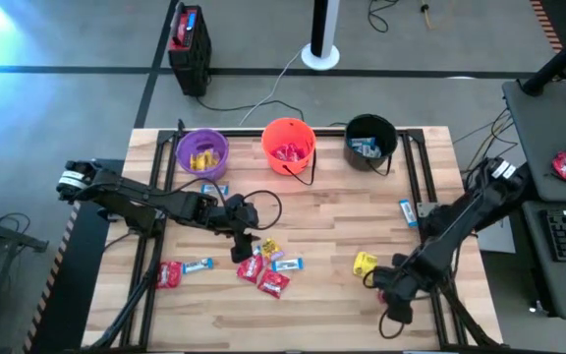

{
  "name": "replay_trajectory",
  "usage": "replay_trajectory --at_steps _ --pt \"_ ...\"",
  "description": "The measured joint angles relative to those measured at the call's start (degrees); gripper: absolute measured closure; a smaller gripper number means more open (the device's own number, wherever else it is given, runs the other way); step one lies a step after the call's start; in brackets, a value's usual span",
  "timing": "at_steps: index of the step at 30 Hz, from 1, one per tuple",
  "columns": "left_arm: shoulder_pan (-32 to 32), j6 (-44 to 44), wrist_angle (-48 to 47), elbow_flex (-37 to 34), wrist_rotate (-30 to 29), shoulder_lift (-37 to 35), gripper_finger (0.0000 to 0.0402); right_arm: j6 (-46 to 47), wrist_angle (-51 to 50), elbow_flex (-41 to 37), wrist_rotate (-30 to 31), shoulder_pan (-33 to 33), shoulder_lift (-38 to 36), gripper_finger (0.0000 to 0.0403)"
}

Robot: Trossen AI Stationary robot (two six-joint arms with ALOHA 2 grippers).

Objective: Sort candy by brand, put in halloween buckets

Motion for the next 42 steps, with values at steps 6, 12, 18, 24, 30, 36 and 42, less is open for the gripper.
replay_trajectory --at_steps 6,12,18,24,30,36,42 --pt "0.0 0.0 0.0 0.0 -0.4 0.0 0.0244 5.4 0.1 -2.2 0.2 0.8 4.5 0.0177" --pt "0.0 0.9 0.0 0.0 -0.5 0.0 0.0244 3.5 1.5 -2.5 0.5 0.7 7.0 0.0205" --pt "0.0 0.9 0.0 0.0 -0.5 0.0 0.0244 3.2 5.1 -2.4 0.0 0.7 8.3 0.0297" --pt "0.0 1.1 0.0 0.0 -0.7 0.0 0.0244 4.1 5.2 -2.5 0.1 0.7 6.6 0.0386" --pt "0.0 1.3 0.0 0.0 -1.9 0.0 0.0244 4.9 5.2 -2.5 0.1 0.7 4.4 0.039" --pt "0.0 0.9 -0.1 0.0 -2.0 -2.0 0.0244 5.9 -0.3 1.5 2.7 -1.5 -1.9 0.0391" --pt "0.0 2.2 -0.9 2.0 -8.2 -6.4 0.0244 -5.3 -8.8 9.1 17.5 -14.6 -7.5 0.0391"
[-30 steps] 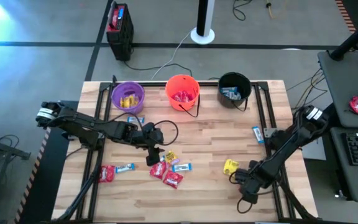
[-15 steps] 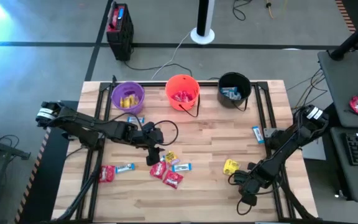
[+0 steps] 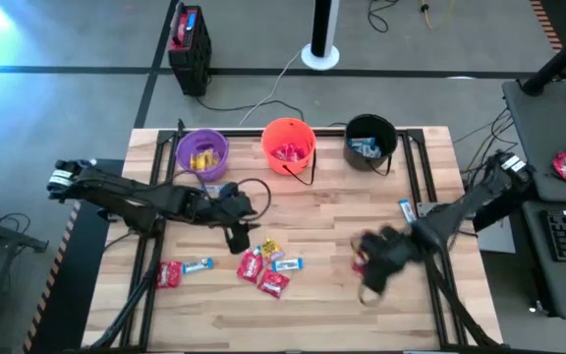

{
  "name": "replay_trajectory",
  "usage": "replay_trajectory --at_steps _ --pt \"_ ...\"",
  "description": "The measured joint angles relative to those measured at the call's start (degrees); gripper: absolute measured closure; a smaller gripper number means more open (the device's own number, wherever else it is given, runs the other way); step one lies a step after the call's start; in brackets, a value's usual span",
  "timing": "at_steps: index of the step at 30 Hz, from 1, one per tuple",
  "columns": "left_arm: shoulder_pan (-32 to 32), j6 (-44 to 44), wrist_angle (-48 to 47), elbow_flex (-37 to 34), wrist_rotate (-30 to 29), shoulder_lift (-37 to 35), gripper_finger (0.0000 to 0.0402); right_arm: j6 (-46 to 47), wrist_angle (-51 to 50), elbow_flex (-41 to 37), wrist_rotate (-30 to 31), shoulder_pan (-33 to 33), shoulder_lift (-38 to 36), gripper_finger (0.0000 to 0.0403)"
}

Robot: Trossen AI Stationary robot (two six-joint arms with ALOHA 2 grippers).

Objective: Sort candy by brand, put in halloween buckets

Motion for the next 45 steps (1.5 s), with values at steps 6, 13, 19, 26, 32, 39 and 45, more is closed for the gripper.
replay_trajectory --at_steps 6,13,19,26,32,39,45 --pt "0.0 3.0 -3.7 1.5 -9.2 -3.9 0.0244 -27.5 3.3 7.2 6.3 -21.2 -0.1 0.0391" --pt "0.2 -0.8 -7.9 1.6 -11.4 -6.1 0.0244 -53.3 25.0 11.1 3.9 -42.9 3.3 0.0391" --pt "0.3 -9.2 -13.3 1.6 -11.4 -7.6 0.0244 -58.0 46.1 10.3 -10.6 -58.0 10.9 0.0391" --pt "2.3 -9.9 -13.9 1.6 -17.7 -7.7 0.0244 -59.5 57.2 12.2 -16.5 -63.6 22.3 0.0391" --pt "7.1 -12.4 -14.2 1.6 -16.4 -7.2 0.0244 -59.4 55.1 16.0 -16.4 -65.1 28.4 0.039" --pt "13.5 -17.0 -16.9 4.6 -3.9 -7.2 0.0244 -64.4 46.6 19.9 -17.2 -65.1 29.4 0.039" --pt "14.9 -15.6 -17.3 6.2 -1.7 -7.2 0.0244 -63.6 42.9 22.1 -19.0 -65.3 29.4 0.0373"
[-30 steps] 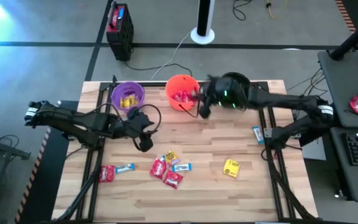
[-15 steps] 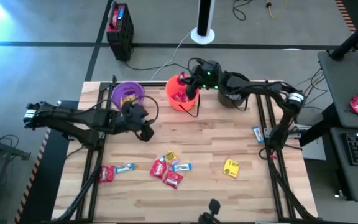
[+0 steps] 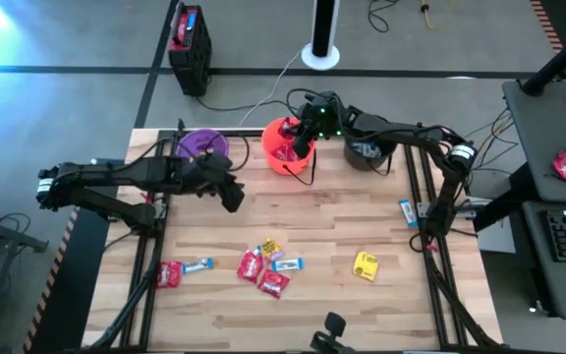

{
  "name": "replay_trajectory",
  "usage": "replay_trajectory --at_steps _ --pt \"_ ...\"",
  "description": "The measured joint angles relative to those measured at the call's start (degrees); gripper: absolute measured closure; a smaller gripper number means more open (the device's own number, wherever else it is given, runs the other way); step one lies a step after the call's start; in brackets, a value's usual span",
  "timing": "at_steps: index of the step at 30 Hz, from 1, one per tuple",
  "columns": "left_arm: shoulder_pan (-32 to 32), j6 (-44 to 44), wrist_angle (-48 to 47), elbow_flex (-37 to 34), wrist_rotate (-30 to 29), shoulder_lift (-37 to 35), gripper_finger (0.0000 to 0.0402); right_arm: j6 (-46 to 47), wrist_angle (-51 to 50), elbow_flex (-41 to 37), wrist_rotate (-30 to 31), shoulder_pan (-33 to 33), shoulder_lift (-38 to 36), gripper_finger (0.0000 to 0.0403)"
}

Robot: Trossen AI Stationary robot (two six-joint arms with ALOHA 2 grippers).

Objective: Sort candy by brand, put in halloween buckets

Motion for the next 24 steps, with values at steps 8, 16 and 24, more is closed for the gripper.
replay_trajectory --at_steps 8,16,24 --pt "0.2 -0.8 -1.4 0.0 0.6 0.0 0.0244 1.8 -0.7 -0.1 0.0 -0.4 0.0 0.0269" --pt "0.8 -3.3 -2.1 3.1 10.8 0.3 0.0244 2.6 -2.1 -0.2 0.0 -0.4 -1.3 0.0218" --pt "-0.1 -7.7 -15.6 6.7 24.4 0.6 0.0244 6.2 -2.5 -0.2 0.0 -0.3 -6.7 0.0222"
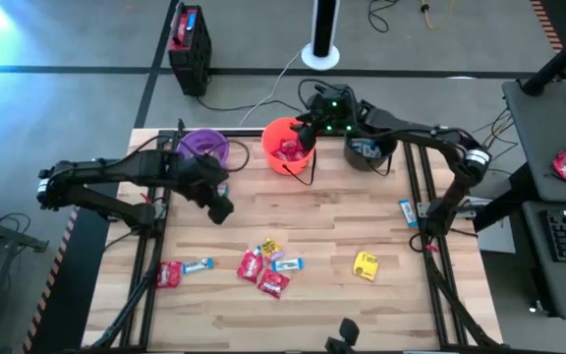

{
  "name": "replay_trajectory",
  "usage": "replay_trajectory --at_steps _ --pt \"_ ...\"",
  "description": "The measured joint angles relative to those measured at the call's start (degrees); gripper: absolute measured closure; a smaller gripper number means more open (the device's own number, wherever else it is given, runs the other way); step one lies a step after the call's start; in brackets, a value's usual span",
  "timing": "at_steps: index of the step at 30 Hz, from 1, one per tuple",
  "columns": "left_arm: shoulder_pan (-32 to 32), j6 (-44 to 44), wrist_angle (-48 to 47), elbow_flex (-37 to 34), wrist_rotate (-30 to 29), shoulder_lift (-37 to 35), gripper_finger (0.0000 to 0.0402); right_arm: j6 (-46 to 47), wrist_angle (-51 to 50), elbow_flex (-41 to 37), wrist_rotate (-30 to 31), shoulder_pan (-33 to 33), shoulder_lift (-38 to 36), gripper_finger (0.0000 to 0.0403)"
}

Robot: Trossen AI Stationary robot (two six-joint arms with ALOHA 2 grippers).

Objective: Sort candy by brand, put in halloween buckets

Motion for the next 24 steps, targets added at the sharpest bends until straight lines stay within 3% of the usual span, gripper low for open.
replay_trajectory --at_steps 14,24 --pt "-14.1 4.3 -5.4 -1.2 -1.0 5.6 0.0244 6.9 -14.6 -0.1 -0.3 4.1 -4.7 0.0241" --pt "-15.9 4.4 -11.5 -1.3 -0.5 13.0 0.0244 11.6 -19.6 -0.1 1.5 12.3 -6.0 0.0255"
